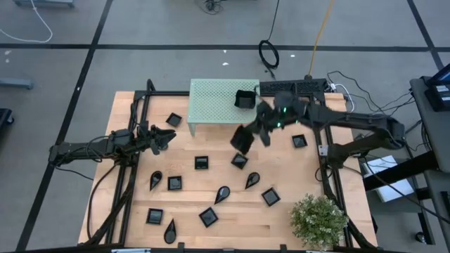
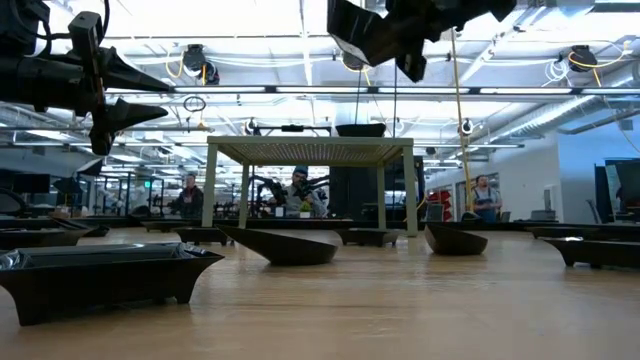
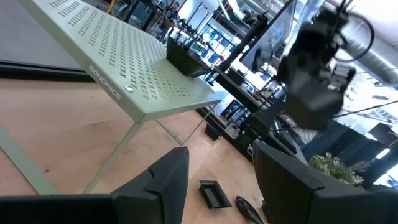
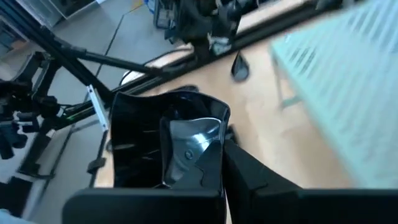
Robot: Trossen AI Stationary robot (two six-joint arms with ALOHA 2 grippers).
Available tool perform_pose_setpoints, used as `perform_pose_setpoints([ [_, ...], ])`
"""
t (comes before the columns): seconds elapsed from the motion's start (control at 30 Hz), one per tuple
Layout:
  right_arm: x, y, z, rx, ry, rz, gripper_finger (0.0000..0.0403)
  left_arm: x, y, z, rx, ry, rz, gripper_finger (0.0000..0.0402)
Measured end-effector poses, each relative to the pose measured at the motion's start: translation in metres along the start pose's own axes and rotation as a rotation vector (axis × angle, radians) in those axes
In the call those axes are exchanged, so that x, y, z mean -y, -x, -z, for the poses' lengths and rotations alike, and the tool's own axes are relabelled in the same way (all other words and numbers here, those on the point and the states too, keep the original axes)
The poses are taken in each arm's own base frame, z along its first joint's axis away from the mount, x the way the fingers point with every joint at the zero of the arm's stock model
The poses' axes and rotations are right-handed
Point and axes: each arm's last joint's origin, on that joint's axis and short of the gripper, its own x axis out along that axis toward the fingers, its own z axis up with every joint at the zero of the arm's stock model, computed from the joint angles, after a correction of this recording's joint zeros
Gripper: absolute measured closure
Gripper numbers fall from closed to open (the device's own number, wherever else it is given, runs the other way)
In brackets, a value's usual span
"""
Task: Pick & Place Mini shaped plates
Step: Stack the black distorted square plate on top of the other black distorted square plate on the shelf
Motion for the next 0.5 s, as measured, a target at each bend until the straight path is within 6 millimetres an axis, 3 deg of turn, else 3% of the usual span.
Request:
perform_pose_setpoints([
  [0.27,0.028,0.038,-0.061,-0.011,0.228,0.130,0.0403,0.000,0.000,0.000,0.000,0.000,0.000,0.0220],
  [0.5,0.073,0.052,-0.081,-0.089,0.305,0.266,0.0403,0.000,0.000,0.000,-0.001,0.000,0.000,0.0220],
])
